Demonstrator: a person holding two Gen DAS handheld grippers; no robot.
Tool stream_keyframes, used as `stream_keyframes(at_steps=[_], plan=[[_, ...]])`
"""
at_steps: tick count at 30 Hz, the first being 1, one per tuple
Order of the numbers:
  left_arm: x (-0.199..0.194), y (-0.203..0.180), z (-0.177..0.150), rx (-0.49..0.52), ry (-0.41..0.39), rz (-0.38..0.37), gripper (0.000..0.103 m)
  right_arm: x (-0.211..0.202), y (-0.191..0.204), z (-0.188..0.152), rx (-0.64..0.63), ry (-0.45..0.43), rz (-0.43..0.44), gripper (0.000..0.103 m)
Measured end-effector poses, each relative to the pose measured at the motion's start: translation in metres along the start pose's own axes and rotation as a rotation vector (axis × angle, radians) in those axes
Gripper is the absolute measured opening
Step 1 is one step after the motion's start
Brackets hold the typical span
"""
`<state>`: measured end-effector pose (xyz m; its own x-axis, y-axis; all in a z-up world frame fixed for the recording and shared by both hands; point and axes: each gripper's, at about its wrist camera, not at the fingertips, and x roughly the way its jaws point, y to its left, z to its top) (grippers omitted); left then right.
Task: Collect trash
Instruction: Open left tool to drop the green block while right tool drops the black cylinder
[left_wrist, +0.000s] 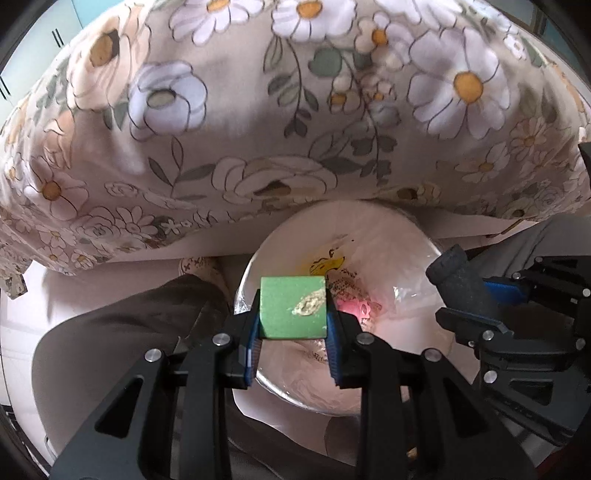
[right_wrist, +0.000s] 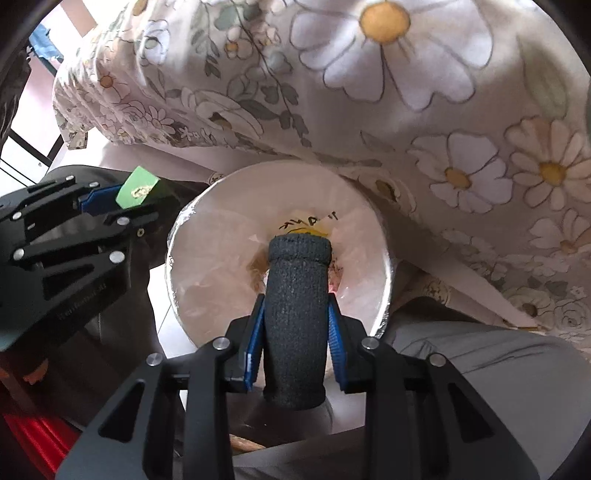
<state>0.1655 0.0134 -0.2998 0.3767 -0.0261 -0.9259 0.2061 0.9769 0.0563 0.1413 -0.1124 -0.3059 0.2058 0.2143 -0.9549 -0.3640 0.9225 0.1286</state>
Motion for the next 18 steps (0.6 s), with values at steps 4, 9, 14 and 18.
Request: stream_keyframes(at_steps=[4,9,14,18], plan=[[0.01,0.0,-0.001,-0.003,0.02,0.005,0.03,0.009,0.0,0.001,0.014,0.014,0.005,0.033],[0.021,-0.002,-0.003,0.006,0.047,-0.003,0.03,0.019,0.0,0.003,0.023,0.038,0.007,0.033],[0.027,-0.004,-0.003,0.007,0.06,-0.012,0.03,0.025,0.0,0.005,0.026,0.052,0.011,0.033],[0.032,-0.004,-0.003,0.003,0.071,-0.01,0.03,0.03,-0.001,0.007,0.03,0.062,0.011,0.033]])
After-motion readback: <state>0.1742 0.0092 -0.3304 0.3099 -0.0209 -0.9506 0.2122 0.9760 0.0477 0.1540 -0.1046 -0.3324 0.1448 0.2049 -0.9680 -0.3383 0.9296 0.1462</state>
